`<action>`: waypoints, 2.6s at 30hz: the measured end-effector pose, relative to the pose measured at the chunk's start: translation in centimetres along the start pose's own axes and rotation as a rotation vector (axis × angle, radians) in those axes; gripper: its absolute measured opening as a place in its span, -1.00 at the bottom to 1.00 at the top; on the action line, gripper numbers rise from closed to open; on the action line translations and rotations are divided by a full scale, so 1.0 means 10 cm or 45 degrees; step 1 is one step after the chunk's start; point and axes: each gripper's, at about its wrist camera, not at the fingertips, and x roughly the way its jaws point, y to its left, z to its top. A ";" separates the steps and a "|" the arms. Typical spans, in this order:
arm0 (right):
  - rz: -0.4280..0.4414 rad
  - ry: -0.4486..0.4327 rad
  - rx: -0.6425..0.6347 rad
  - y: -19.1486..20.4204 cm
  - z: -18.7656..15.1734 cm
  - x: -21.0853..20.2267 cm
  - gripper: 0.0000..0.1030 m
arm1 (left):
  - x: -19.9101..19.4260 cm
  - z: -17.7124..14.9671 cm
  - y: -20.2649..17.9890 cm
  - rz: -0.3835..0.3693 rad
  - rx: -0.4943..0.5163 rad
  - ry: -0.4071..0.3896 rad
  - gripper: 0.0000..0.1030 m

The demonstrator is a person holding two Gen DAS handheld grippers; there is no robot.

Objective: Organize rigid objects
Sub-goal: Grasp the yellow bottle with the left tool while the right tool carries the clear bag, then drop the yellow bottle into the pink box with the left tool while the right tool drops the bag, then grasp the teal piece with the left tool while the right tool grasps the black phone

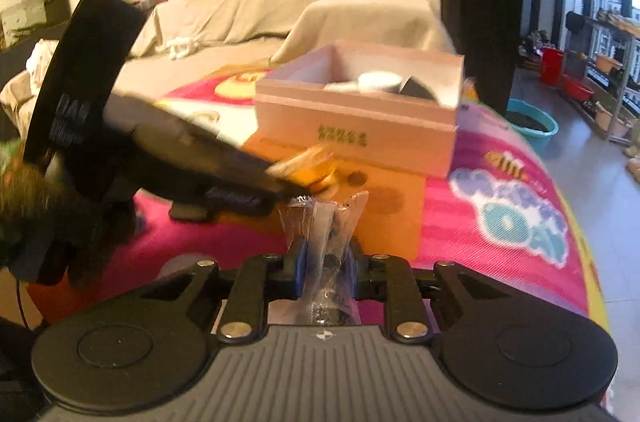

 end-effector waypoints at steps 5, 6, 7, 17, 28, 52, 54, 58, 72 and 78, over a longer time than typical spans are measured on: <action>-0.011 -0.116 0.041 -0.16 0.32 -0.17 -0.62 | -0.27 0.31 0.19 -0.006 -0.065 -0.159 -0.38; -0.017 -0.146 0.037 -0.18 0.41 -0.18 -0.62 | -0.30 0.39 0.23 -0.001 -0.073 -0.187 -0.38; -0.021 -0.175 0.031 -0.20 0.51 -0.19 -0.62 | -0.34 0.50 0.28 0.006 -0.090 -0.229 -0.38; -0.193 -0.303 0.064 -0.50 1.58 0.51 -0.38 | 0.15 1.36 0.91 -0.053 -0.384 -0.282 -0.38; -0.190 -0.133 -0.123 -0.19 0.62 0.57 0.27 | -0.28 0.18 1.14 -0.090 -0.502 -0.236 -0.38; 0.145 0.129 -0.114 0.68 0.46 0.96 -0.43 | -1.03 -1.04 0.48 -0.033 -0.185 0.031 -0.35; 0.061 0.159 -0.097 0.50 0.40 0.92 -0.48 | -0.94 -0.97 0.48 -0.028 -0.179 0.019 -0.35; 0.031 0.139 -0.028 0.21 0.32 0.79 -0.49 | -0.72 -0.81 0.47 -0.034 -0.145 -0.012 -0.35; 0.185 0.084 -0.232 0.77 0.33 0.85 -0.01 | -0.75 -0.84 1.08 -0.007 -0.375 -0.054 -0.40; 0.173 0.133 -0.218 0.83 0.40 0.96 -0.24 | -0.75 -0.90 1.08 -0.027 -0.422 -0.112 -0.40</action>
